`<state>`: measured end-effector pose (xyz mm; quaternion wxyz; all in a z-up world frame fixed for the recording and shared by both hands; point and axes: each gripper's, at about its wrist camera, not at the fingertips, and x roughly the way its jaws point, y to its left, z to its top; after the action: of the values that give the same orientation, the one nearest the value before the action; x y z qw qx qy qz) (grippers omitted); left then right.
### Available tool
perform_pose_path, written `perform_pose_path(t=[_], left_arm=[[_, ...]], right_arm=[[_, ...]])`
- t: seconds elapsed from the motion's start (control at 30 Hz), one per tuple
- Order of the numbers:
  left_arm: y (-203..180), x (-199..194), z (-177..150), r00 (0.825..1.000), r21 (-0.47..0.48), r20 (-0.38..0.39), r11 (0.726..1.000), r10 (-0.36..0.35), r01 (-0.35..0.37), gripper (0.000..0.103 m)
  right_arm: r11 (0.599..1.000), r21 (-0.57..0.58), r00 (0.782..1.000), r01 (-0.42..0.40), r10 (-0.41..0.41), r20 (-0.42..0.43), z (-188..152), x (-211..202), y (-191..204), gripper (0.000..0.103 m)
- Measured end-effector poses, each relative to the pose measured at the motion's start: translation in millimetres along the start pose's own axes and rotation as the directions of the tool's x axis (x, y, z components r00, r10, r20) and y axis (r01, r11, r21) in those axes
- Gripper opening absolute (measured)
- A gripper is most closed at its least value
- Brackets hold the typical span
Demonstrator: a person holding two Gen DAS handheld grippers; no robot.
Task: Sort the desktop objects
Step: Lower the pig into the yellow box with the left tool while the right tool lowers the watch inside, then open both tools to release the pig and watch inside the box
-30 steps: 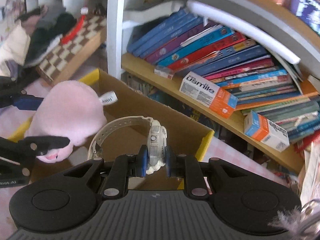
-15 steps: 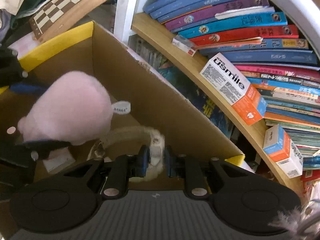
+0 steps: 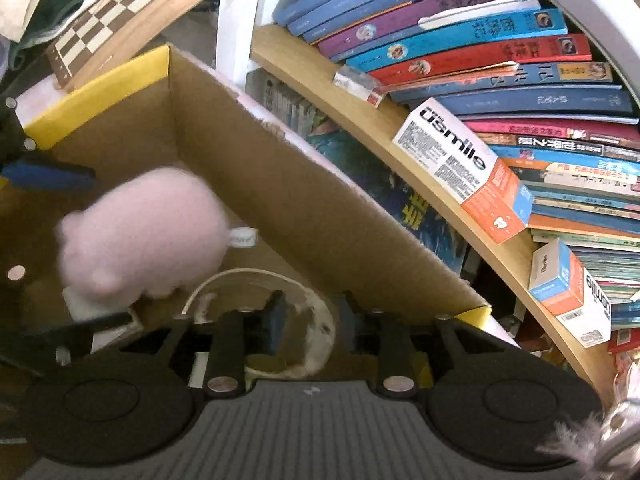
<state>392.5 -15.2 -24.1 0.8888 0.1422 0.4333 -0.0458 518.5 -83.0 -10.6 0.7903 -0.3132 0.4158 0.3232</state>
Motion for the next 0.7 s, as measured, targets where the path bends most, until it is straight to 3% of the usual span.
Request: perform_pose_path(t=[0.1, 0.37, 0.7], left_arm=[[-2, -3, 0, 1.0, 0.012, 0.004, 1.0, 0.008, -0.008, 0.085], [3, -39, -5, 0.992, 0.002, 0.119, 0.999, 0.035, -0.035, 0.095], [10, -92, -7, 0.965, -0.082, 0.256, 0.996, 0.054, -0.034, 0.099]], right_arm=[[1.0, 0.006, 1.0, 0.003, -0.003, 0.023, 0, -9, -1, 0.037], [0.997, 0.078, 0.993, -0.002, -0.007, 0.118, -7, -44, -7, 0.06], [0.984, 0.174, 0.97, -0.027, -0.016, 0.244, -27, -103, -6, 0.064]])
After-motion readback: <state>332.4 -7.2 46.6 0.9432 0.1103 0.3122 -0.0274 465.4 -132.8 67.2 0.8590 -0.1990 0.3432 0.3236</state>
